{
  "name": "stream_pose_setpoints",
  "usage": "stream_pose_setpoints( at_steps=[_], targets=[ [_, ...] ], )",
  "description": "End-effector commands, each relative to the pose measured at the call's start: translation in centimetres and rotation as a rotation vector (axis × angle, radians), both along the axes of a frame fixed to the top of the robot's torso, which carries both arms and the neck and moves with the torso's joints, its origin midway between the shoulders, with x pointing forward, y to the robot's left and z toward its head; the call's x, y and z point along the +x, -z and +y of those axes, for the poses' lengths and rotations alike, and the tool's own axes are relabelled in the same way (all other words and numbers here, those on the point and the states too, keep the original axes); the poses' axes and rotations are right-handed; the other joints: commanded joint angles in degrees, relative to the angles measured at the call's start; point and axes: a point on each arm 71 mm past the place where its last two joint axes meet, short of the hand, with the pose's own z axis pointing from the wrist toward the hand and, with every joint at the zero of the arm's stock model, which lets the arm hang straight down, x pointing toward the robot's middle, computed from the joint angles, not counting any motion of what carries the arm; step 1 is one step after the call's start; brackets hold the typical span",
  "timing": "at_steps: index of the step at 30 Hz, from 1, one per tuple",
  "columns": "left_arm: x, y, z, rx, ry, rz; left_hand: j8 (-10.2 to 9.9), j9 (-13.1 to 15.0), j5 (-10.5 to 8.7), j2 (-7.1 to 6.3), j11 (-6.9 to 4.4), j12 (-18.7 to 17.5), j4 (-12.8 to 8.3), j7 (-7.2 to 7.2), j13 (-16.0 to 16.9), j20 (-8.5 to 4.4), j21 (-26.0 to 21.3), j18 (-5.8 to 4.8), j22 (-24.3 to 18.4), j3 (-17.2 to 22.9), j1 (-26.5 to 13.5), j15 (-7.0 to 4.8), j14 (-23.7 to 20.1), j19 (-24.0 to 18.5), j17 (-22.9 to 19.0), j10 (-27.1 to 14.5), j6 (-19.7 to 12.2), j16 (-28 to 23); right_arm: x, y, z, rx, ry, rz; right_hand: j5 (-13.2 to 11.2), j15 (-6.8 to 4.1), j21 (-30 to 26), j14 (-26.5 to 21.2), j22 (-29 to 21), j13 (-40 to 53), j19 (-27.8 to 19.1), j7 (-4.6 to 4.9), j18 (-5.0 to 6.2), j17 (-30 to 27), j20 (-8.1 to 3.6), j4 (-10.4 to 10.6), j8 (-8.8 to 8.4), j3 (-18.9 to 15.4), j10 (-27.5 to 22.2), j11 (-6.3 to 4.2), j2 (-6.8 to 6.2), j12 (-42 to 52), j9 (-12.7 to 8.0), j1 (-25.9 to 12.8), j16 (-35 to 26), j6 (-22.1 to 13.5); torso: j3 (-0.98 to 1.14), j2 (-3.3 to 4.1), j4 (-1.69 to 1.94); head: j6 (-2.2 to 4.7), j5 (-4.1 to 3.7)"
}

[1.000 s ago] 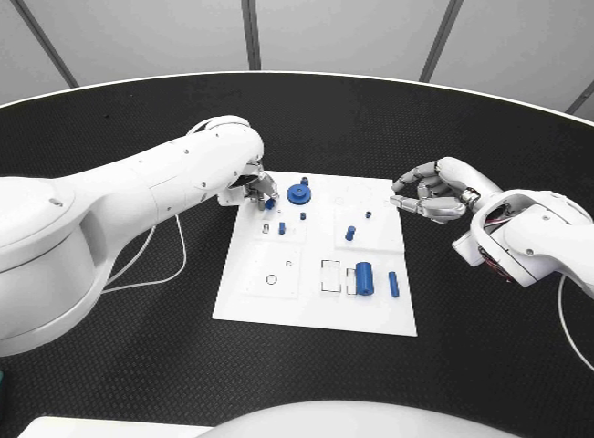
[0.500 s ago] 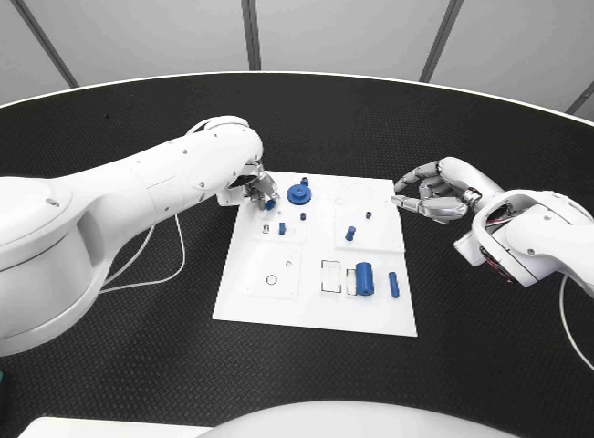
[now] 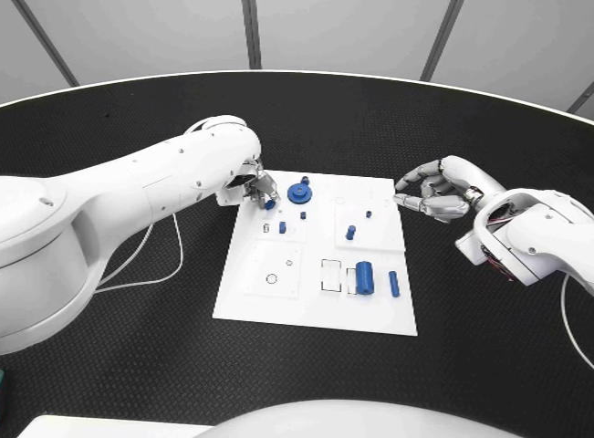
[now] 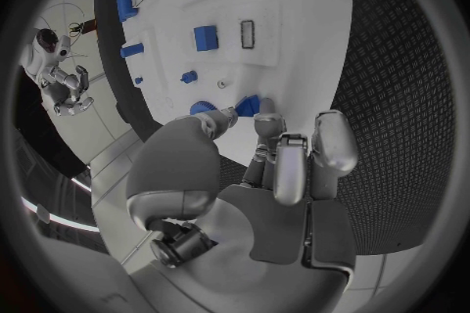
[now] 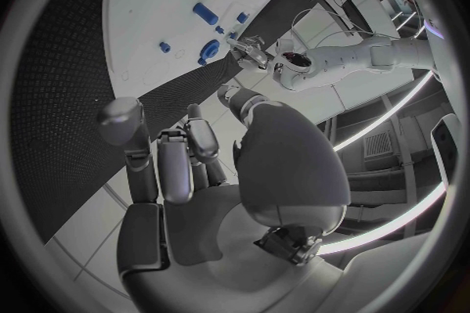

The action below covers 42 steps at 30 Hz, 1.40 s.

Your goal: Assemble the parts on the task board

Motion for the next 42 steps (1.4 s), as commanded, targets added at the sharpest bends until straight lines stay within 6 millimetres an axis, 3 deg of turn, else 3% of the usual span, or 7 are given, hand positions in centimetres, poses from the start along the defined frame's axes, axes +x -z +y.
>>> stream_pose_setpoints(
  at_steps=[1,15,30,42],
  targets=[
    [-0.02,0.00,0.06,-0.001,0.000,-0.001,-2.26,-0.10,0.21,-0.11,0.05,-0.14,-20.51,0.38,-0.06,0.15,0.32,-0.10,-0.05,19.95,0.64,0.28,4.75,-0.39,11.61,-0.45,-0.26,-0.23,0.02,0.01,-0.02,0.000,0.001,0.000,0.37,-0.49,-0.38,3.46,-0.03,0.06,0.33,0.11,0.90,5.13,-0.23,0.26,0.24,-0.04,0.19,-0.11,0.12,0.07,-0.07,-0.35,-0.13,-0.30,-0.01,-0.03,0.00,0.09,0.07],
    [-0.12,0.01,0.43,-0.005,-0.003,0.000,-2.46,-0.22,0.23,-0.40,0.22,-0.01,-20.86,0.57,-0.11,0.29,0.29,-0.08,-0.12,19.38,0.81,0.43,4.71,-0.53,11.55,-0.67,-0.69,-0.25,0.14,0.04,-0.22,-0.002,0.007,-0.002,0.37,-0.49,-0.38,3.46,-0.03,0.06,0.33,0.11,0.90,5.13,-0.23,0.26,0.24,-0.04,0.19,-0.11,0.12,0.07,-0.07,-0.35,-0.13,-0.30,0.00,0.01,-0.01,0.18,0.19],
    [-0.37,0.03,0.81,-0.027,-0.009,0.007,-2.82,-0.48,0.27,0.21,0.43,0.49,-20.74,0.79,0.44,0.46,0.32,-0.07,-0.10,19.74,0.99,0.62,4.71,-0.63,11.60,-0.69,-1.13,-0.21,0.31,0.09,-0.48,-0.004,0.016,-0.005,0.40,-0.50,-0.51,3.45,-0.11,0.06,0.31,0.10,0.92,5.07,-0.23,0.31,0.29,-0.07,0.20,-0.12,0.11,0.09,-0.10,-0.38,-0.18,-0.34,-0.04,0.00,0.00,0.22,0.35],
    [-0.49,0.07,0.91,-0.027,-0.005,0.012,-5.46,-2.16,0.25,0.35,1.32,1.93,-21.08,1.82,1.41,1.09,0.78,-0.10,0.29,21.29,0.70,1.36,4.78,-0.67,11.87,-0.68,-2.75,-0.03,0.37,0.22,-0.62,-0.005,0.020,-0.005,0.40,-0.50,-0.51,3.45,-0.11,0.06,0.31,0.10,0.92,5.07,-0.23,0.31,0.29,-0.07,0.20,-0.12,0.11,0.09,-0.10,-0.38,-0.18,-0.34,-0.01,0.04,-0.05,0.34,0.45]
  ],
)
